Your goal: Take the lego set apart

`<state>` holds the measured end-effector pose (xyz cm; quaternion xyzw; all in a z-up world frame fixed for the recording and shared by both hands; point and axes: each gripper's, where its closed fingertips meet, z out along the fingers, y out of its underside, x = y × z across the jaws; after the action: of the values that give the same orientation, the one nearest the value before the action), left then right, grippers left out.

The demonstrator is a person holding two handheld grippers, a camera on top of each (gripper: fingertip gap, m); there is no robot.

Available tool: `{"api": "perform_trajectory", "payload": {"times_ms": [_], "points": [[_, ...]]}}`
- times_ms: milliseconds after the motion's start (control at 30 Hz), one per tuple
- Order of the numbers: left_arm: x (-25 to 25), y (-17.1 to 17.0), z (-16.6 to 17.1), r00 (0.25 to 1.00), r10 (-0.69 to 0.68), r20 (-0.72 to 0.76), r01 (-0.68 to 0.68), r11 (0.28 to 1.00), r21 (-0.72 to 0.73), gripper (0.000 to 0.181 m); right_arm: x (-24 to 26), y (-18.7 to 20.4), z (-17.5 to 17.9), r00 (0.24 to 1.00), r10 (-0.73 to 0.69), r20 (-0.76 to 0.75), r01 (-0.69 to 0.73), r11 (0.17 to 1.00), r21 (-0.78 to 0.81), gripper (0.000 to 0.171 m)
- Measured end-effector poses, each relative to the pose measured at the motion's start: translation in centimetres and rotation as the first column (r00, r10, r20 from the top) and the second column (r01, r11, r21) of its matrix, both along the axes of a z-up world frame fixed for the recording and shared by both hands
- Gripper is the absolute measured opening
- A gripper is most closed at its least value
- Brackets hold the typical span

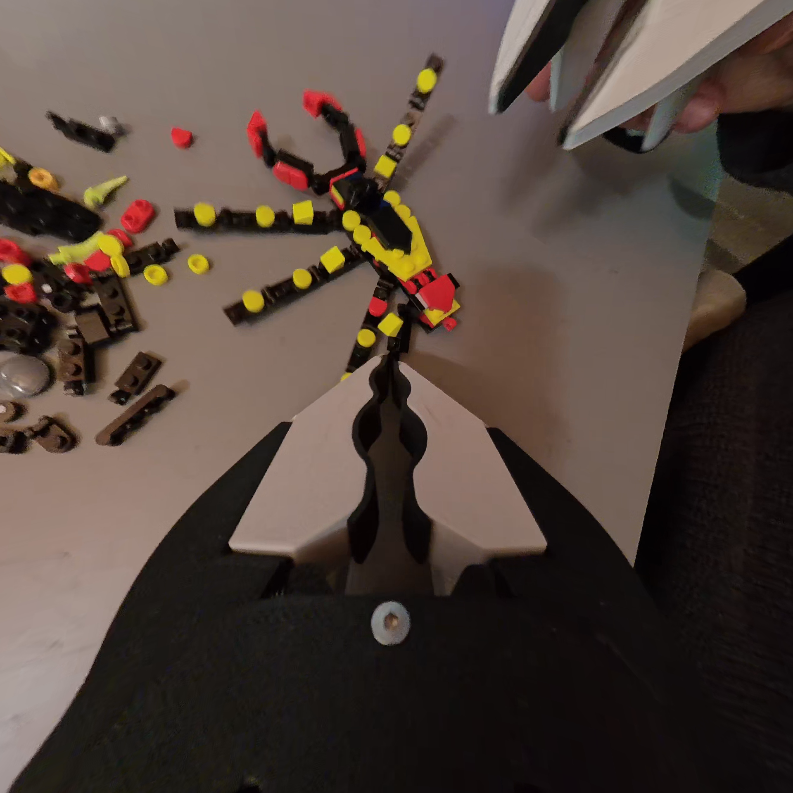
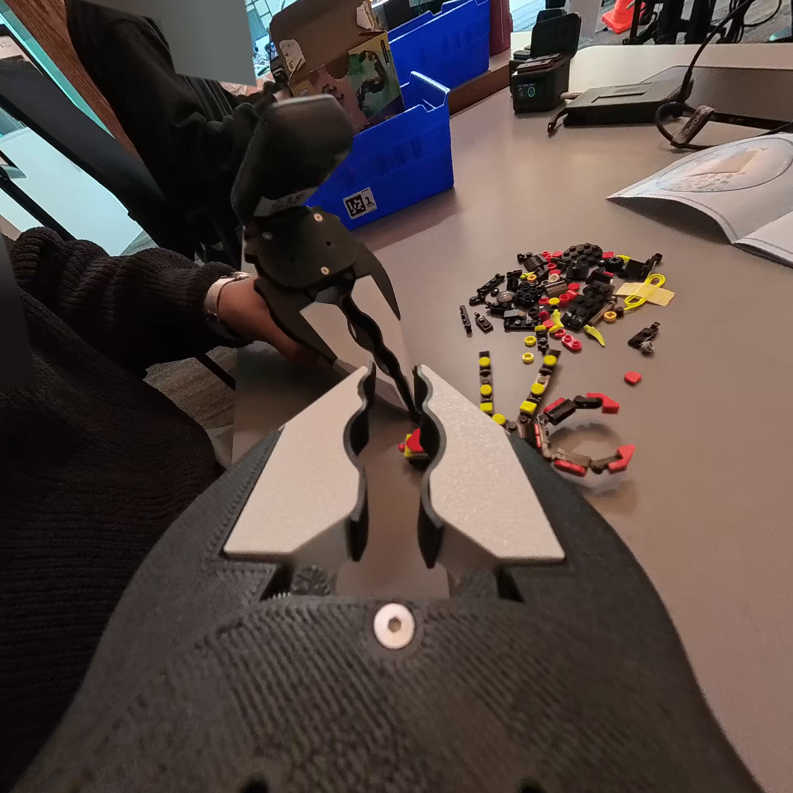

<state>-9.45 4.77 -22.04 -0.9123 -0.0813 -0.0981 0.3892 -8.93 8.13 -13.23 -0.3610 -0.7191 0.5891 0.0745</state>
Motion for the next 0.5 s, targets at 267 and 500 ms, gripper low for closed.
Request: {"api": "perform_trajectory", "payload": {"times_ms": [267, 500], "points": [[0.6, 0.0, 3.7, 0.933, -0.137, -0.333, 0.184, 0.976, 0.113, 0.000, 0.6, -0.6, -1.8, 0.995, 0.042, 0.095, -0.046, 0.998, 0.039, 0.030], [2.8, -0.4, 1.3, 0.948, -0.257, -0.187, 0.267, 0.963, 0.033, 0.006, 0.8, -0.7, -2.7, 0.993, 0.046, 0.107, -0.057, 0.994, 0.098, 0.028]]}}
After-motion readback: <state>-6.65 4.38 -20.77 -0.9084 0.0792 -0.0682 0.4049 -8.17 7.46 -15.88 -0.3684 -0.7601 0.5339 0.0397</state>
